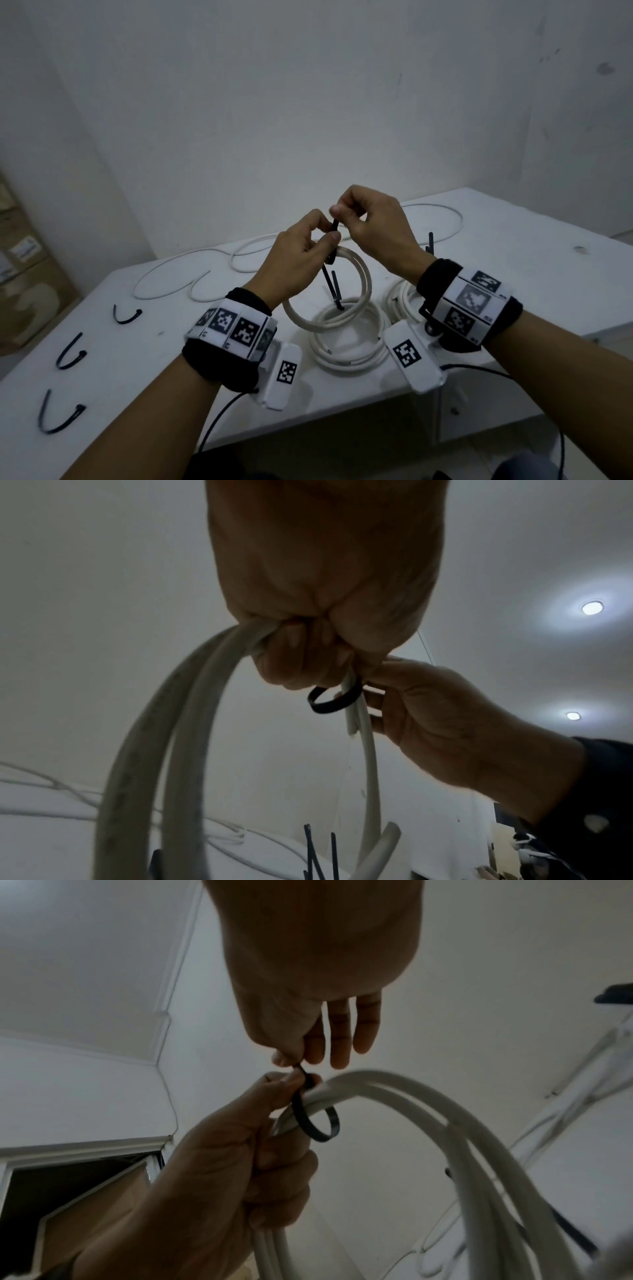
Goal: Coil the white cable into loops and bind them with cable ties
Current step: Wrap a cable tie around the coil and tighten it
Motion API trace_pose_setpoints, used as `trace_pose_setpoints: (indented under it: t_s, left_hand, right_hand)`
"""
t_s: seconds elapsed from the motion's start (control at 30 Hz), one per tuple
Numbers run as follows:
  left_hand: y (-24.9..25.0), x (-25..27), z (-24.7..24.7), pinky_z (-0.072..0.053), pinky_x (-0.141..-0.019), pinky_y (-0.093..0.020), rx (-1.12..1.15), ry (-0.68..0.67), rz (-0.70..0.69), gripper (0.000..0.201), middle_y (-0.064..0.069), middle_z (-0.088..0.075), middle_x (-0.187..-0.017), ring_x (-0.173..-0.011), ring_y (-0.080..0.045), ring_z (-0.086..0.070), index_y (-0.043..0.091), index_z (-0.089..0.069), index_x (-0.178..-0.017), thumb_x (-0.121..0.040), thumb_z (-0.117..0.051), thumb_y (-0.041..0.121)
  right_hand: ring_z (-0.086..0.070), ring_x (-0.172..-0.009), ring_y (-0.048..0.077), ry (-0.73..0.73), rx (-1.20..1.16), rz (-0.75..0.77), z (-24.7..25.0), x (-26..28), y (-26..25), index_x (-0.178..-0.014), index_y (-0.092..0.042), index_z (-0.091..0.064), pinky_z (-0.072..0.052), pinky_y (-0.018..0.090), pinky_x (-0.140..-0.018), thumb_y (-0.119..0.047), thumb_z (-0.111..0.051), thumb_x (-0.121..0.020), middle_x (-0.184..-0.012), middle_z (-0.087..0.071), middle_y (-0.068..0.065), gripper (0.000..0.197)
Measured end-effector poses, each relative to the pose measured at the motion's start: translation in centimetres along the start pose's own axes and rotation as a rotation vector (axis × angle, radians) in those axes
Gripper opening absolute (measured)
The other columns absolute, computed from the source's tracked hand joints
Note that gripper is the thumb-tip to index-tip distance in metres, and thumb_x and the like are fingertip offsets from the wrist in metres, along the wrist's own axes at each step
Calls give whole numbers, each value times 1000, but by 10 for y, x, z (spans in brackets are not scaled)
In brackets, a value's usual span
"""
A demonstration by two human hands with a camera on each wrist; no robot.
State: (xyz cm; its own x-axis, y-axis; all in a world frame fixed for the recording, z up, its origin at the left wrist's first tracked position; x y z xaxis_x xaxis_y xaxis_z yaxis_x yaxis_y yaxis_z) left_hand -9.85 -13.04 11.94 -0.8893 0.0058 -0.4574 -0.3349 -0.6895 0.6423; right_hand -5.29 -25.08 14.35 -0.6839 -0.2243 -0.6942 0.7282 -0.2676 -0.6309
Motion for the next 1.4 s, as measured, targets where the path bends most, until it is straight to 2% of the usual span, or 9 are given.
trace_pose_setpoints:
  t_s: [0.2, 0.33, 0.63, 0.77, 0.87, 1.03, 1.13, 1.27, 1.4]
  left_hand:
    - [-8, 3, -6, -20, -40, -21, 258, -26, 108, 22, 8, -36, -44, -40, -13, -23, 19, -49, -75, -97, -55, 24]
    - [-17, 4, 2, -16, -42, -22, 330, 30, 178, 24, 8, -38, -42, -39, -11, -23, 16, -48, -74, -97, -54, 18]
    - [-34, 7, 4, -15, -42, -19, 435, 64, 307, 26, 4, -31, -44, -39, -11, -19, 15, -42, -74, -98, -52, 19]
    - [-31, 8, -3, -14, -43, -20, 409, 26, 306, 24, 1, -30, -47, -40, -12, -18, 15, -46, -74, -97, -53, 19]
    - [-23, 11, -11, -14, -43, -18, 414, -19, 284, 26, 1, -28, -47, -39, -12, -17, 15, -46, -72, -97, -53, 18]
    - [-26, 19, -24, -15, -42, -15, 467, -93, 380, 30, 1, -24, -50, -40, -10, -15, 17, -40, -70, -97, -51, 16]
    - [-32, 24, -26, -16, -40, -15, 450, -99, 422, 29, 4, -27, -48, -38, -9, -17, 17, -41, -71, -97, -51, 16]
    - [-42, 19, -13, -16, -40, -16, 502, -40, 485, 25, 4, -28, -46, -37, -9, -18, 15, -43, -74, -97, -53, 19]
    - [-56, 16, -5, -16, -38, -14, 626, 18, 546, 26, 6, -25, -48, -37, -8, -17, 16, -43, -73, -97, -52, 23]
  right_hand:
    - [-52, -63, 15, 81, -16, -36, 21, -40, -21, -77, -7, -54, -39, 24, -57, -25, -52, -96, -63, -51, -5, 26]
    - [-56, -60, 10, -142, -432, -130, -2, -23, -8, -93, -4, -63, -42, 22, -47, -32, -46, -99, -67, -57, -2, 33]
    - [-64, -80, 13, -265, -324, -36, -31, 3, 3, -101, -8, -64, -49, 21, -67, -19, -48, -98, -87, -66, 0, 19]
    - [-63, -69, 23, -188, -128, 17, -30, -1, 1, -78, -2, -61, -53, 35, -68, -16, -64, -87, -75, -68, 6, 17]
    - [-54, -57, 16, -120, -106, -62, -22, -12, 5, -68, -1, -59, -46, 28, -59, -16, -67, -85, -66, -64, 13, 24]
    - [-43, -43, 5, -144, -103, -200, -35, -14, 23, -56, -7, -50, -37, 21, -49, -11, -68, -82, -51, -48, 2, 31]
    - [-47, -48, 14, -179, -206, -258, -43, -5, 35, -64, 2, -59, -39, 25, -50, -10, -68, -82, -56, -54, 9, 24]
    - [-55, -55, 5, -265, -312, -254, -30, -2, 23, -85, 0, -67, -39, 16, -50, -25, -61, -91, -72, -64, 6, 26]
    - [-62, -63, 13, -318, -187, -292, -7, 24, 29, -102, -9, -66, -46, 25, -48, -38, -59, -90, -82, -69, 6, 32]
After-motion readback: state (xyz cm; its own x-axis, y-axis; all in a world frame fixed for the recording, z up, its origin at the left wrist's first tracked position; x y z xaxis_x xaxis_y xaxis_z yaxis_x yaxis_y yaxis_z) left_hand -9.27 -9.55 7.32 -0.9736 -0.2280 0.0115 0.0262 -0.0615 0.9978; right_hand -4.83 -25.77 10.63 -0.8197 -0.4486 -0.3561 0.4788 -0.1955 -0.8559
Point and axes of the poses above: each hand's wrist, its own x-axis away from the middle knuckle, its own z-axis out of the back of the hand, y = z × x, the point moved 8 cm from there along -x, towards the middle knuckle
